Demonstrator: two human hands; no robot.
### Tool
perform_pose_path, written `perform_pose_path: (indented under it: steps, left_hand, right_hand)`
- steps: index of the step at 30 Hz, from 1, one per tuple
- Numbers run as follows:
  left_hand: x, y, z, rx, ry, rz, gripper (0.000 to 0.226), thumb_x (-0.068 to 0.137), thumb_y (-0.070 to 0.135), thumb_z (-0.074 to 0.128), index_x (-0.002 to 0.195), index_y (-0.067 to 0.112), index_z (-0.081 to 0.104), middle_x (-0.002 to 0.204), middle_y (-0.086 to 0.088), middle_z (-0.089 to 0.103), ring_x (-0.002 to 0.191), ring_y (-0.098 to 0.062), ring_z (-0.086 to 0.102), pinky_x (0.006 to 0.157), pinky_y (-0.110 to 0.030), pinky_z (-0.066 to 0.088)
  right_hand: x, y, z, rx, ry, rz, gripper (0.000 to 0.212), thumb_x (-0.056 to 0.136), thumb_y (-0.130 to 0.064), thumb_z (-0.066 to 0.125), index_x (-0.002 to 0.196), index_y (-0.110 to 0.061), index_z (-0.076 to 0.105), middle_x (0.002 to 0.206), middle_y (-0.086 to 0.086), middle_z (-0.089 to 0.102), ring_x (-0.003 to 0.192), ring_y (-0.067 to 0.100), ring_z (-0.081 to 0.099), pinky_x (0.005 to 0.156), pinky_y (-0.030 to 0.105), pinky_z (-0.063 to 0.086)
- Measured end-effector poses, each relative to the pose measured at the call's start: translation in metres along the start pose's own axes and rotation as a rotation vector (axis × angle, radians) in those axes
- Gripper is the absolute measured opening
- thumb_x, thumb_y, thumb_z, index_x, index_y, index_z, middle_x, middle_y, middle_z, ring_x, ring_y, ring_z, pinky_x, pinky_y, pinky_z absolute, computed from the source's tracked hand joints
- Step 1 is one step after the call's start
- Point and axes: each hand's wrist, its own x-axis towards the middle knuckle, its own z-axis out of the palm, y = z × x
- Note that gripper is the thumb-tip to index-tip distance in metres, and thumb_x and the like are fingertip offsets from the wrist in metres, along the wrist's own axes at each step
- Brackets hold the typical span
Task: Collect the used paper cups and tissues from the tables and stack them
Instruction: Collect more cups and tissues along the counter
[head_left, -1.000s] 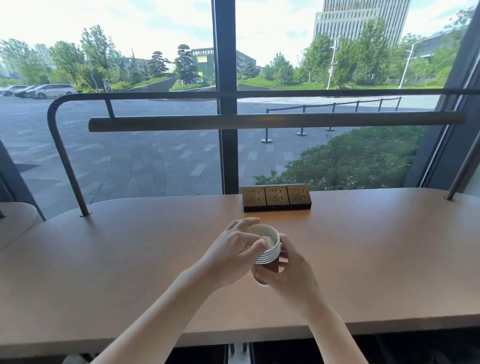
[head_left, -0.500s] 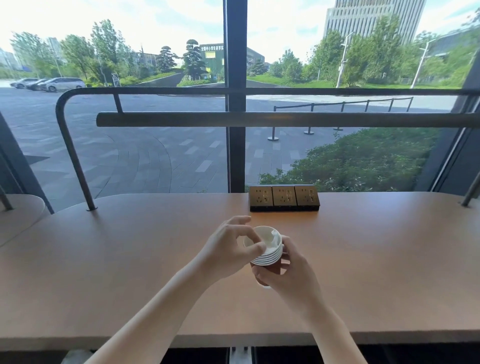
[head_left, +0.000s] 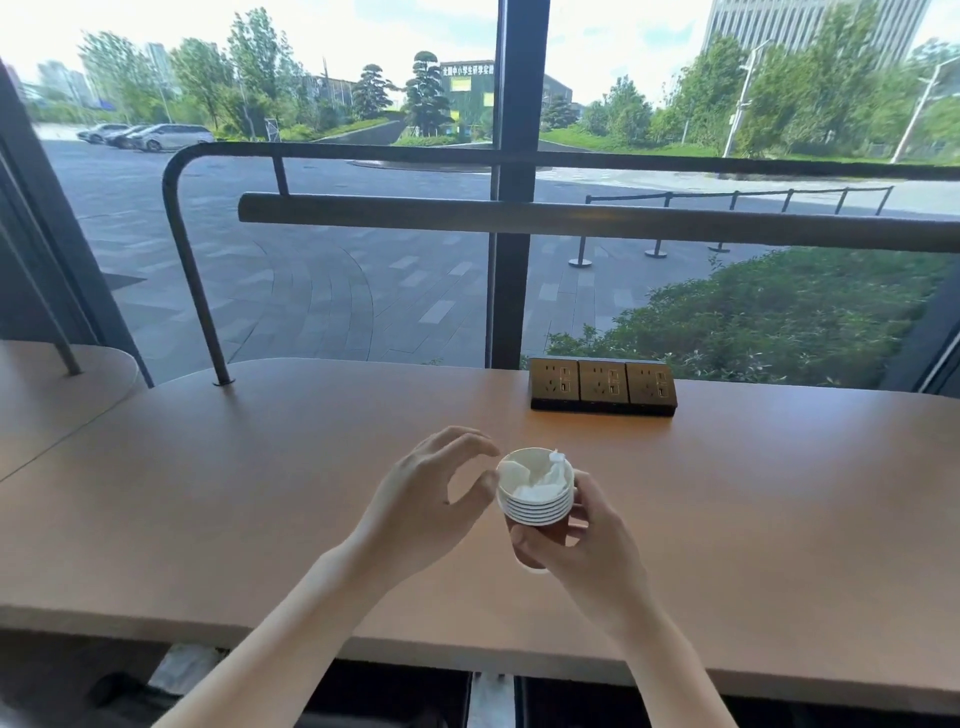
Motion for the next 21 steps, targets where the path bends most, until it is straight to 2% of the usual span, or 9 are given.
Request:
perform_pose_path:
  steps: [2,4,8,11,15,18,21]
  left_hand:
    - [-0.014,-0.014,-0.014,0.064,0.017,-0.042,0.029,0.09,0.05,0.046,0.111,0.038,0.061,0.113,0.027,0.061,0.1,0.01,0.054,0.082,-0.018,0.045]
    - [-0.029,-0.029,-0.03,0.159,0.002,-0.094,0.035,0.092,0.054,0.042,0.116,0.037,0.06,0.114,0.025,0.062,0.1,0.008,0.056,0.084,-0.021,0.047]
    - [-0.063,-0.057,-0.064,0.379,-0.064,-0.194,0.045,0.093,0.054,0.041,0.124,0.027,0.059,0.122,0.011,0.066,0.108,-0.011,0.063,0.091,-0.035,0.051]
    - [-0.091,-0.07,-0.092,0.495,-0.063,-0.269,0.045,0.092,0.051,0.042,0.12,0.023,0.064,0.122,0.008,0.067,0.108,-0.015,0.064,0.09,-0.037,0.051]
    - [-0.128,-0.079,-0.134,0.562,0.026,-0.326,0.043,0.094,0.052,0.04,0.105,0.023,0.069,0.113,0.012,0.067,0.1,-0.014,0.065,0.084,-0.033,0.049]
    - [-0.16,-0.082,-0.174,0.591,0.112,-0.364,0.042,0.094,0.051,0.04,0.107,0.023,0.069,0.114,0.014,0.067,0.101,-0.012,0.064,0.086,-0.034,0.049]
    - [-0.199,-0.087,-0.214,0.631,0.187,-0.412,0.038,0.096,0.05,0.042,0.11,0.025,0.068,0.116,0.016,0.066,0.105,-0.008,0.062,0.092,-0.035,0.049]
  right_hand:
    - [0.002,0.001,0.01,0.023,-0.027,0.008,0.058,0.069,-0.034,0.091,0.117,-0.046,0.061,0.105,-0.025,0.072,0.096,-0.001,0.069,0.08,0.022,0.056]
    - [0.004,0.0,0.025,0.052,-0.051,0.002,0.06,0.066,-0.037,0.09,0.117,-0.047,0.06,0.106,-0.027,0.071,0.097,0.0,0.069,0.078,0.019,0.055]
    - [0.004,-0.008,0.065,0.099,-0.174,-0.012,0.06,0.075,-0.022,0.091,0.118,-0.048,0.059,0.107,-0.025,0.072,0.097,0.001,0.069,0.079,0.021,0.056]
    - [0.0,-0.02,0.103,0.111,-0.263,-0.023,0.058,0.075,-0.02,0.09,0.119,-0.045,0.06,0.106,-0.024,0.072,0.096,0.002,0.069,0.084,0.026,0.057]
    - [-0.012,-0.052,0.147,0.116,-0.356,-0.073,0.057,0.075,-0.021,0.088,0.121,-0.039,0.06,0.103,-0.027,0.072,0.095,-0.001,0.07,0.085,0.024,0.057]
    - [-0.023,-0.086,0.179,0.102,-0.437,-0.13,0.054,0.074,-0.023,0.088,0.116,-0.043,0.06,0.103,-0.031,0.071,0.095,-0.005,0.069,0.083,0.019,0.055]
    - [-0.042,-0.119,0.215,0.1,-0.52,-0.182,0.051,0.074,-0.025,0.089,0.114,-0.041,0.063,0.103,-0.028,0.073,0.095,-0.005,0.069,0.079,0.013,0.053]
